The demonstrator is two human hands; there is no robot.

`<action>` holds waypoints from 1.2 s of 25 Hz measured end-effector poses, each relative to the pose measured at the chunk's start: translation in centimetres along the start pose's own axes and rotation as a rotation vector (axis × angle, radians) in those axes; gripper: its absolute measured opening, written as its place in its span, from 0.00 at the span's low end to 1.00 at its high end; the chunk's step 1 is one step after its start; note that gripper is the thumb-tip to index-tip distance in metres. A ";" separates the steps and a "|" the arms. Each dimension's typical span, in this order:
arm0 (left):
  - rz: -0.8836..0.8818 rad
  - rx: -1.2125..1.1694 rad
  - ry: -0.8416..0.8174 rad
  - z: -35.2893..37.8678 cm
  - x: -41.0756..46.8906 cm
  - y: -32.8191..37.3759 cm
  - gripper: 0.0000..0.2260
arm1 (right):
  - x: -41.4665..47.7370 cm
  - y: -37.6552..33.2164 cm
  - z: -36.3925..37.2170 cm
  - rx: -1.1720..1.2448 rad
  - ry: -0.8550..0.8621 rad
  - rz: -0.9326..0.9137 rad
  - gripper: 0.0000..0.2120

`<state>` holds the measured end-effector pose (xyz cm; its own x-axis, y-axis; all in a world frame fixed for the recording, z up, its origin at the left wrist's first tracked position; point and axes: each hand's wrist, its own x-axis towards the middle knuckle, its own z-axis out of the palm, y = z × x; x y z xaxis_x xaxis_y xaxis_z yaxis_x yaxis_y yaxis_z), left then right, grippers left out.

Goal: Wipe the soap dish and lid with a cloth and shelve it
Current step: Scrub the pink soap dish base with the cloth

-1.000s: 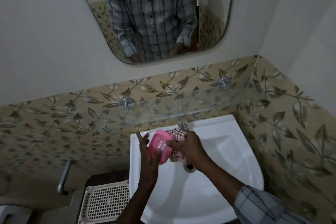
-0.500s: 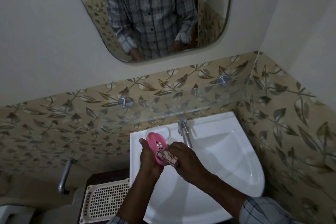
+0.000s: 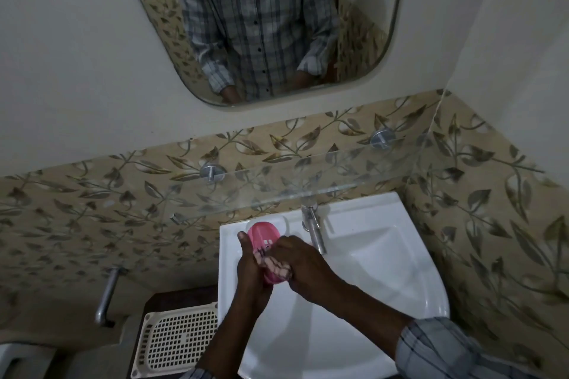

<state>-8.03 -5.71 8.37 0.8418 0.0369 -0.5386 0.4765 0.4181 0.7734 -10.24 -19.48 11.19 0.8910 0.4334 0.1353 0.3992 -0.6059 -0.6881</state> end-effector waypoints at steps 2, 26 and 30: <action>-0.066 -0.094 -0.021 -1.5 0.4 0.6 0.39 | -0.9 2.5 -0.9 -0.065 -0.127 -0.065 0.11; -0.121 0.042 -0.178 -1.1 1.3 1.2 0.31 | -1.4 1.1 -0.9 0.970 0.293 0.707 0.12; -0.397 -0.210 -0.388 -3.3 1.0 3.0 0.40 | -1.0 3.4 -4.4 0.763 0.434 0.586 0.12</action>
<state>-6.56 -1.45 9.09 0.6591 -0.4771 -0.5813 0.7470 0.5041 0.4333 -8.81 -24.85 11.87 0.9618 -0.1583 -0.2233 -0.2258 0.0027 -0.9742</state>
